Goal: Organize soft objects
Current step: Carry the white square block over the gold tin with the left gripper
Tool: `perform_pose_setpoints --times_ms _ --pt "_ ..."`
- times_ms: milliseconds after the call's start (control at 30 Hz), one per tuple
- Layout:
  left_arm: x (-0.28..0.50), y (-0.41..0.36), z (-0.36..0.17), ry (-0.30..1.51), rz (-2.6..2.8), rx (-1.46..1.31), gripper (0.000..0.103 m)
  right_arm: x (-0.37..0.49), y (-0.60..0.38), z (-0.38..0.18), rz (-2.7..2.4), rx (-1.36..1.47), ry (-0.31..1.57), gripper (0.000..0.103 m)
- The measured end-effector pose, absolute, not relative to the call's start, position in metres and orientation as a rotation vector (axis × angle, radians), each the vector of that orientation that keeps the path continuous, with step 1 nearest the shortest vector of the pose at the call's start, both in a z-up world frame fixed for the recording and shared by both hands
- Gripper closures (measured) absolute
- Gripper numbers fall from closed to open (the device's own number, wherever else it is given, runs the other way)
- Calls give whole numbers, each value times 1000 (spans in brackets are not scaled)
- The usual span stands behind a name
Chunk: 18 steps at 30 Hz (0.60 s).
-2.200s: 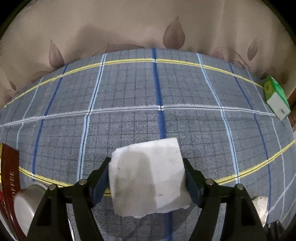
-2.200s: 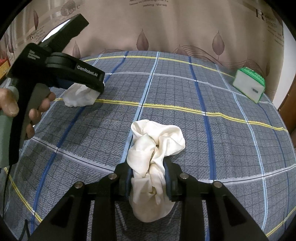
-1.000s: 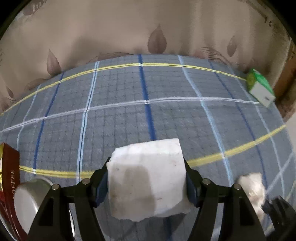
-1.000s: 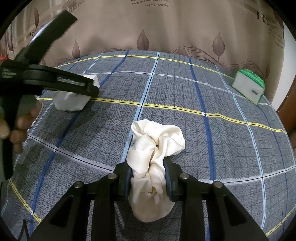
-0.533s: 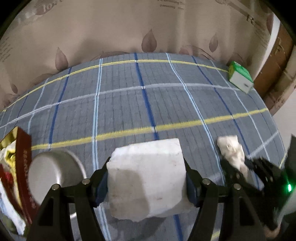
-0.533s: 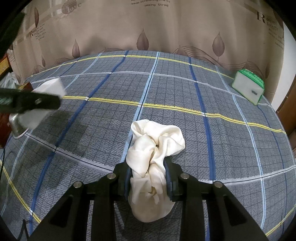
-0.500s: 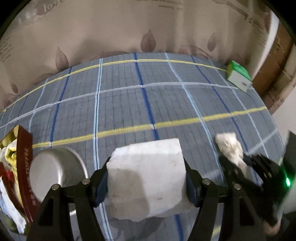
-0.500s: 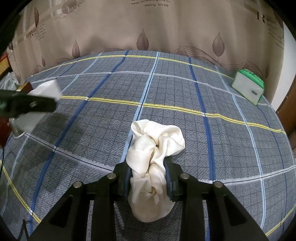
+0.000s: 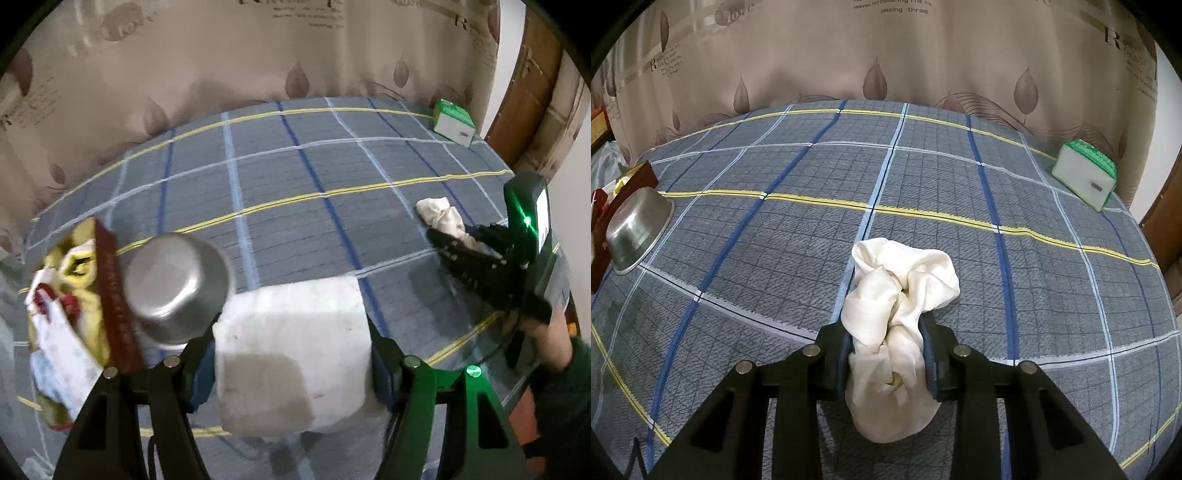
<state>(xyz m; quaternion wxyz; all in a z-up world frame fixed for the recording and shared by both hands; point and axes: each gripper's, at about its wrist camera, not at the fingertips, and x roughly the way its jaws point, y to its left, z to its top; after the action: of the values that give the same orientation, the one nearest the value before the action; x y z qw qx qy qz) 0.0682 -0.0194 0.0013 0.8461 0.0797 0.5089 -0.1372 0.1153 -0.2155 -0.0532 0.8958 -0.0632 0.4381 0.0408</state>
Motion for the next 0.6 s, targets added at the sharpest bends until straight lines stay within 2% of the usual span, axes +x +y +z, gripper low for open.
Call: perform_pose_setpoints --times_ms 600 --pt "53 152 76 1000 25 103 33 115 -217 -53 83 -138 907 73"
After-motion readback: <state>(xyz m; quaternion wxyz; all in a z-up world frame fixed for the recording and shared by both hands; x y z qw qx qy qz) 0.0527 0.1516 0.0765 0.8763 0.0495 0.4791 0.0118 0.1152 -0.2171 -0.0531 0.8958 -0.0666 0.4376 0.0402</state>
